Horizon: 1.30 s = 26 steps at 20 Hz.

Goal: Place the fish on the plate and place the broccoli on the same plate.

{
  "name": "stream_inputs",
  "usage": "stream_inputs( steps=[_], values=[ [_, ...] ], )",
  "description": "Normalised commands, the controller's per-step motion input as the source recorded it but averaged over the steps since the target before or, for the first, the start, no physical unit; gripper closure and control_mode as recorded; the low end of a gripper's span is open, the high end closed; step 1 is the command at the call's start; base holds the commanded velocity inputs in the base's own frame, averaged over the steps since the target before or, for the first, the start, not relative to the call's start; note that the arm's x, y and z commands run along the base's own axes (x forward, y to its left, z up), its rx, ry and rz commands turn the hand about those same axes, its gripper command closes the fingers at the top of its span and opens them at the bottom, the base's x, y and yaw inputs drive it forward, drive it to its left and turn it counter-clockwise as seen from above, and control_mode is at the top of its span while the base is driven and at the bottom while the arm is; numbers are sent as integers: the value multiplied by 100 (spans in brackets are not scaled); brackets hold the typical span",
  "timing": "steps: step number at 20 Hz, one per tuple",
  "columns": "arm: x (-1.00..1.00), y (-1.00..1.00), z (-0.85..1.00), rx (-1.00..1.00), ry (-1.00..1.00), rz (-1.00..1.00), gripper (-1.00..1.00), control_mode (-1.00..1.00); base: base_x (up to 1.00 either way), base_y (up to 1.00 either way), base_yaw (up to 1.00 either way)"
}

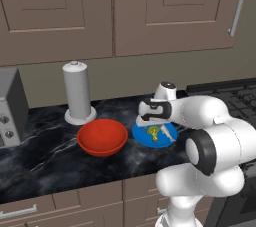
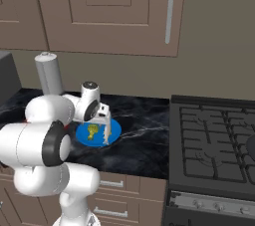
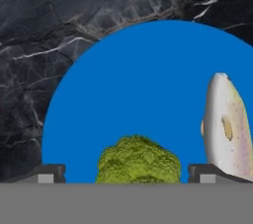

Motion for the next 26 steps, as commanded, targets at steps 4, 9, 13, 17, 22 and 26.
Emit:
stream_inputs(
  steps=[4, 9, 13, 17, 22, 26],
  values=[
    [-8, -1, 33, -4, -1, 0, -100, -100, 0, 0, 0],
    [-26, -10, 31, 0, 0, 0, -100, -100, 0, 0, 0],
    [-40, -12, 30, 0, -1, 0, -100, -100, 0, 0, 0],
    [-45, -7, 28, 0, 0, 0, -100, -100, 0, 0, 0],
    [-58, -11, 24, 0, -1, 0, -100, -100, 0, 0, 0],
    [-63, -8, 16, 0, -7, 0, -100, -100, 0, 0, 0]
  ],
)
